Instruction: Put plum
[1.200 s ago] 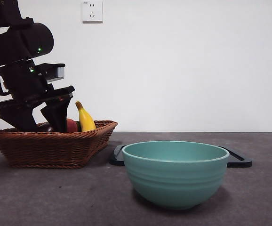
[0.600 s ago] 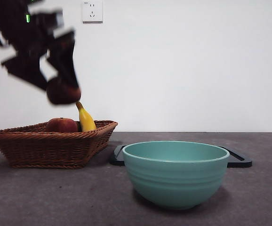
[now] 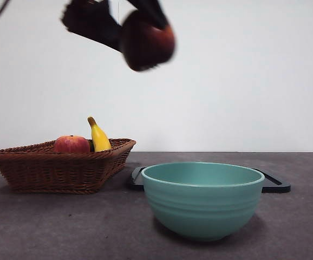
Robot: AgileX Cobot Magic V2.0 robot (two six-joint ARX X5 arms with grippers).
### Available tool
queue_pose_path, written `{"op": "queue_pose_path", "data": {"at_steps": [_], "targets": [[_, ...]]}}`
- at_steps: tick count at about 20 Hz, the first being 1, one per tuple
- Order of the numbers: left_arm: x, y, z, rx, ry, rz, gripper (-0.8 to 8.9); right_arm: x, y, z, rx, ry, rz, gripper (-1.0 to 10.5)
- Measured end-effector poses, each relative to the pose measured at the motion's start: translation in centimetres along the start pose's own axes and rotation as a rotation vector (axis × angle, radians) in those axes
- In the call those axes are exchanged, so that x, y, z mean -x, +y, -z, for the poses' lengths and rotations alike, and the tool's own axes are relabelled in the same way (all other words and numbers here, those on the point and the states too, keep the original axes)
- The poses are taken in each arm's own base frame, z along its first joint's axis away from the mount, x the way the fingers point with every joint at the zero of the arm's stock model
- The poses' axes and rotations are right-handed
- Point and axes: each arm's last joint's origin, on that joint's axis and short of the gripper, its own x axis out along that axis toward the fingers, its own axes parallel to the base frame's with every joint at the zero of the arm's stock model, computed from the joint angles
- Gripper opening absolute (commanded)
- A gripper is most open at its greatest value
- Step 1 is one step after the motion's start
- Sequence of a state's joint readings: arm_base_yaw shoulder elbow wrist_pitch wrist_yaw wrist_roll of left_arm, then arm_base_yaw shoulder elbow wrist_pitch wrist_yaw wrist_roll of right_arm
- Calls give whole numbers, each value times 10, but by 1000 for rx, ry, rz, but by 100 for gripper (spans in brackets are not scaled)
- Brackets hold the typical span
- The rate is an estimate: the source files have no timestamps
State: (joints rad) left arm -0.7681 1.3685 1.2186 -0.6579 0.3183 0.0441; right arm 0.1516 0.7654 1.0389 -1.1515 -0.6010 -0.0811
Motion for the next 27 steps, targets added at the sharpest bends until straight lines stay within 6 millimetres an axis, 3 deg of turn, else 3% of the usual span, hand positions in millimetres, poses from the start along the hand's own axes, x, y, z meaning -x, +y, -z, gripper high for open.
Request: {"op": "queue_pose_path", "data": {"at_steps": [8, 14, 18, 25, 27], "targets": [[-87, -15, 12, -112, 190, 23, 302, 0, 0, 0, 0, 0, 0, 436], [-132, -13, 26, -162, 273, -16, 302, 0, 0, 0, 0, 0, 0, 436], [-144, -13, 30, -185, 288, -37, 302, 0, 0, 0, 0, 0, 0, 436], [-146, -17, 32, -221, 304, -27, 323, 0, 0, 0, 0, 0, 0, 436], [-147, -19, 32, -233, 305, -23, 379, 0, 0, 0, 0, 0, 0, 436]]}}
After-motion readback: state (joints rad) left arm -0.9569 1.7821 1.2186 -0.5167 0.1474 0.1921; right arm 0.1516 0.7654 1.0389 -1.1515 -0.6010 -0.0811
